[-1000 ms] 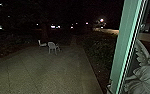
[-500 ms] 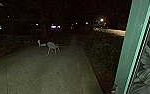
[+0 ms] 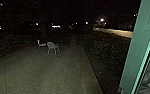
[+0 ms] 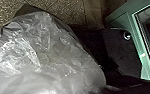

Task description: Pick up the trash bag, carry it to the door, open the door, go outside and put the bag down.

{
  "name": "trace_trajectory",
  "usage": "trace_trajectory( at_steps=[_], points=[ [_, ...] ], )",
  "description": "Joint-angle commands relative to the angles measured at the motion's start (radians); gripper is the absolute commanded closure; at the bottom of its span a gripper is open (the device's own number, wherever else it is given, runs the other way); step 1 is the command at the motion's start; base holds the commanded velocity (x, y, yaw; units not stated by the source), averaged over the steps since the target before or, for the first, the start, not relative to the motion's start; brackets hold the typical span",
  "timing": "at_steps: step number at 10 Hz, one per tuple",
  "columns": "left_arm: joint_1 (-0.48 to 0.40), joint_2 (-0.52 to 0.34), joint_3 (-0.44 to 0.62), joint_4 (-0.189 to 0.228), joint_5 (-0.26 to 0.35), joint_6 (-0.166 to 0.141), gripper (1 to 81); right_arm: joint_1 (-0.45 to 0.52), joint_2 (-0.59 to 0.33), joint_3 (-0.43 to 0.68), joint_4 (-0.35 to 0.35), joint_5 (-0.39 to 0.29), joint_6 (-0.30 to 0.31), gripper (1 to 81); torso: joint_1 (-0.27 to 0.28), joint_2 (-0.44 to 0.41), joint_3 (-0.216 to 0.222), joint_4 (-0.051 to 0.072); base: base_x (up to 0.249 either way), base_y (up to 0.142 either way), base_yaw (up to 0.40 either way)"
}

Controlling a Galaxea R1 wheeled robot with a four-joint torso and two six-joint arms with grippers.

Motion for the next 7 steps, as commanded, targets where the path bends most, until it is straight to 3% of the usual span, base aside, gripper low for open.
trace_trajectory(
  at_steps=[1, 3, 7],
  points=[
    [-0.048, -0.010, 0.003, 0.007, 0.053, 0.006, 81.1, 0.045, -0.014, 0.029, 0.010, -0.060, 0.000, 1.0, 0.000, 0.000, 0.000, 0.000, 0.000, 0.000, 0.000],
    [-0.048, -0.038, 0.030, 0.006, 0.053, 0.004, 81.1, 0.045, -0.060, 0.106, 0.010, -0.060, -0.002, 1.0, 0.000, 0.000, 0.000, 0.000, 0.000, 0.000, 0.000],
    [-0.071, -0.239, 0.302, -0.013, 0.053, -0.010, 81.1, 0.059, -0.238, 0.350, 0.013, -0.062, 0.004, 1.0, -0.001, 0.000, 0.000, 0.000, 0.000, 0.000, 0.000]
  ],
)
